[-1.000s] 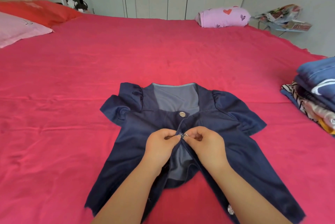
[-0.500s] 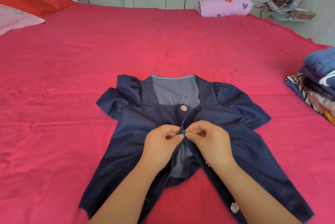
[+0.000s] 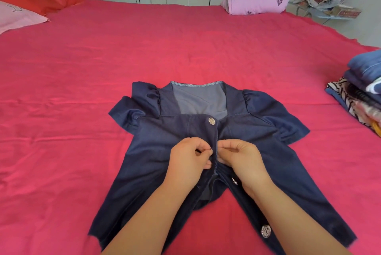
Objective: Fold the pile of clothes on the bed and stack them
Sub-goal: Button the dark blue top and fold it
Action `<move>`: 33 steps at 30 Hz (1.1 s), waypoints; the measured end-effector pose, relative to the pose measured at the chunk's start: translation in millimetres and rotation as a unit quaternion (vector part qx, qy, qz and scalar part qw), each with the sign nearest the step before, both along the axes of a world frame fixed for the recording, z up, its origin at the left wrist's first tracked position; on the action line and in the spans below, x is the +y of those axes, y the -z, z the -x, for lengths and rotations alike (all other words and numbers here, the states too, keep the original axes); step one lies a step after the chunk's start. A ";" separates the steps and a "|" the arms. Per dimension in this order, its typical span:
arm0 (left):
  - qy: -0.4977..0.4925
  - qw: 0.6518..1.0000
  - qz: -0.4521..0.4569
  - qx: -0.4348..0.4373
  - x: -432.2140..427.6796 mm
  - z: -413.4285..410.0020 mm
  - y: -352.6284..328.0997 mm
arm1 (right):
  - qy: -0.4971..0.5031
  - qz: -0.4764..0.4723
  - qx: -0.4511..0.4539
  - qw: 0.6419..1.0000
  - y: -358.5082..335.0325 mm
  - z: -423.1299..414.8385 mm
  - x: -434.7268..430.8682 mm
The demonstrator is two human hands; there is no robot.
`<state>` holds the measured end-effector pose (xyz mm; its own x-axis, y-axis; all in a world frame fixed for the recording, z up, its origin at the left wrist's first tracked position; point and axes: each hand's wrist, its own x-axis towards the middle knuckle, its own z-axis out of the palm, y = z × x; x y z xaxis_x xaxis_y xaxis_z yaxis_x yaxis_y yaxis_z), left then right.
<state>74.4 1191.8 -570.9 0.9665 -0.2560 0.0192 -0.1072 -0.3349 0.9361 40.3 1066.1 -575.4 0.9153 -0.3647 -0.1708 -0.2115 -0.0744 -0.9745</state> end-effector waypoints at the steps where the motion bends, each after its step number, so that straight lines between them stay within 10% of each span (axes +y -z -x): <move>1: -0.001 0.999 -0.026 -0.035 -1.1 1.0 2.2 | -0.008 -0.041 0.007 0.999 -0.2 0.0 -0.8; 10: 0.001 0.969 -0.153 -0.196 -3.4 4.4 13.3 | 0.032 -0.068 0.025 0.997 9.2 -6.7 -0.1; 15: -0.033 0.997 0.023 0.063 -3.1 -2.5 7.4 | -0.003 -0.076 0.007 0.997 6.7 -6.4 0.9; 20: -0.025 0.943 0.171 0.286 0.3 -7.9 -13.8 | -0.020 0.048 0.026 0.998 3.6 -3.9 3.6; 26: 0.018 0.996 -0.079 0.036 15.2 15.3 -14.6 | -0.127 0.281 0.064 0.949 -25.4 29.8 -16.4; 33: 0.098 0.920 -0.333 -0.182 40.4 55.2 -11.0 | -0.145 0.511 0.032 0.847 -21.5 69.4 -11.8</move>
